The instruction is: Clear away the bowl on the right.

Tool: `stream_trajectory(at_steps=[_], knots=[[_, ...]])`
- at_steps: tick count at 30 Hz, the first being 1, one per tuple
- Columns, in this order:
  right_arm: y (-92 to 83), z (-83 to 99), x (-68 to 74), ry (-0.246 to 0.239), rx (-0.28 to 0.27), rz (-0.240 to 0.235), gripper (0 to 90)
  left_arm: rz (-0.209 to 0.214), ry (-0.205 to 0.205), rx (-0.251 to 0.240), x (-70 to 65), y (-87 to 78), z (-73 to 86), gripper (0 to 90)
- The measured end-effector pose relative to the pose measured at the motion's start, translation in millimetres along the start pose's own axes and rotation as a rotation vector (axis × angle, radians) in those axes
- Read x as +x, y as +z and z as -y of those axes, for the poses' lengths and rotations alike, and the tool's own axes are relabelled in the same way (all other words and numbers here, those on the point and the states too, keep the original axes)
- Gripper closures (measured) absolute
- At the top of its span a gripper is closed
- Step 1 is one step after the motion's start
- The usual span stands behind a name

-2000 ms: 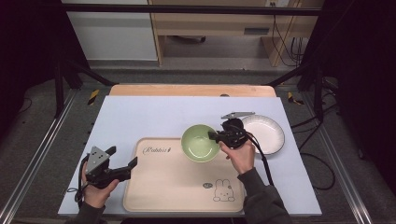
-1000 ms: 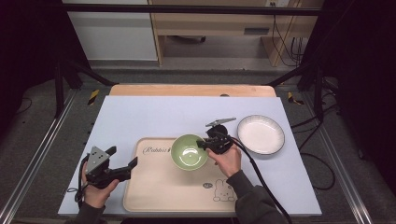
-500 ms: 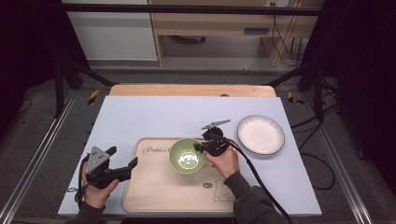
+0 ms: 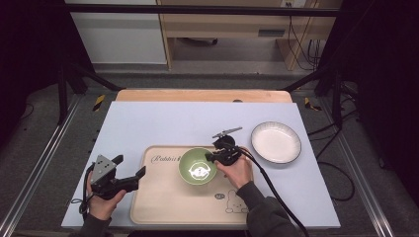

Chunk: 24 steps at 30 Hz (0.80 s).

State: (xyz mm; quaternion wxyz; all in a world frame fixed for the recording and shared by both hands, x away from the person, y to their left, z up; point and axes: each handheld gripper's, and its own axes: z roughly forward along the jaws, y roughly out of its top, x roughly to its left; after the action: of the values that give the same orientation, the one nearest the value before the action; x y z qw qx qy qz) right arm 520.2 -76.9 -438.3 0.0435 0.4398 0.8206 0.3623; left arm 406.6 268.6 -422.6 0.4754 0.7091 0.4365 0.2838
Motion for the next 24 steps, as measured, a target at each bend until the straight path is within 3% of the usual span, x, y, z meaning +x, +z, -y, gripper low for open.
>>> stream_trajectory(at_steps=[10, 20, 24], knots=[[2.8, 0.9, -4.0, 0.003, 0.013, 0.02, 83.0, -0.001, 0.001, 0.003, 0.1, 0.7, 0.5, 11.1], [2.8, 1.7, -7.7, -0.008, -0.006, 0.002, 82.8, 0.0, 0.004, 0.007, -0.2, 0.8, 0.5, 11.1], [-0.3, 0.9, -9.5, -0.007, -0.012, 0.002, 73.5, 0.001, 0.002, 0.005, -0.5, 0.7, 0.5, 11.1]])
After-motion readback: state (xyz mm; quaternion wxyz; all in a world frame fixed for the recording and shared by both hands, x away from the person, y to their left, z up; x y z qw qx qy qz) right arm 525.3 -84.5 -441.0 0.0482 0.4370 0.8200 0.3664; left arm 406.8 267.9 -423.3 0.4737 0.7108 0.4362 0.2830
